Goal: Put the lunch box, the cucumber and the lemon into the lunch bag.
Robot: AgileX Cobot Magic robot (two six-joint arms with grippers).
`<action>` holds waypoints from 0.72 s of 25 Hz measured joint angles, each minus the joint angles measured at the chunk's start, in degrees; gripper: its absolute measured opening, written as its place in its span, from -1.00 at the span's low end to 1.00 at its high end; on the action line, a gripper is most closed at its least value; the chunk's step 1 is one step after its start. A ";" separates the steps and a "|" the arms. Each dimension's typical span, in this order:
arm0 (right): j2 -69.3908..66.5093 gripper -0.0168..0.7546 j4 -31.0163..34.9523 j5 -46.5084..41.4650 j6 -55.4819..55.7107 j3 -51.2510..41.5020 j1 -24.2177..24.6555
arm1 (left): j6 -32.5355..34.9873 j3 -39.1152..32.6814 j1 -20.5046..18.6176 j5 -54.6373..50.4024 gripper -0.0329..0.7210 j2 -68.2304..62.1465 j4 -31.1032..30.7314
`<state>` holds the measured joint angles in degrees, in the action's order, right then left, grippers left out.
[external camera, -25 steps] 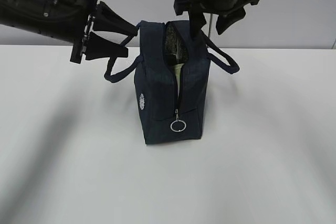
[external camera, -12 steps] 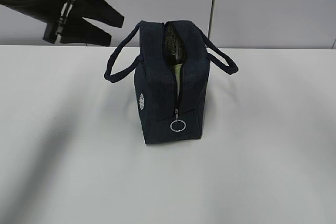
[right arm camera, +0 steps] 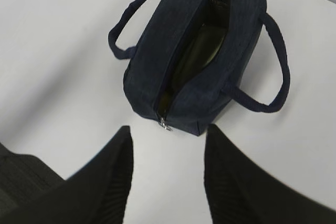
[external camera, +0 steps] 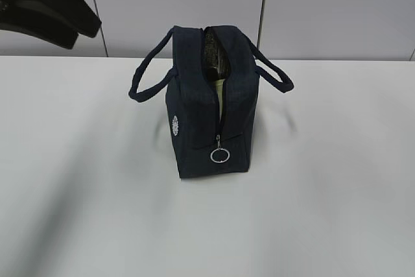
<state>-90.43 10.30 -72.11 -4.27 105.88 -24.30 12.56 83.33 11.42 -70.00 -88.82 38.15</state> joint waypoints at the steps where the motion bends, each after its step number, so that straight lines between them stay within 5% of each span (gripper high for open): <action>1: 1.93 -0.09 0.29 0.00 -1.35 -1.88 0.00 | -0.78 0.00 0.38 -0.04 -0.03 1.20 -0.91; 8: 18.11 -0.09 4.49 6.72 -12.08 -22.48 0.00 | -3.24 0.00 2.96 -0.97 -0.04 7.44 -3.47; 18: 35.76 -0.10 26.40 26.58 -41.11 -55.68 0.00 | -5.57 0.00 4.27 -1.18 -0.04 9.54 -3.61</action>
<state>-54.67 36.71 -45.53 -45.39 50.20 -24.30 6.99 83.33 15.69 -71.18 -79.28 34.55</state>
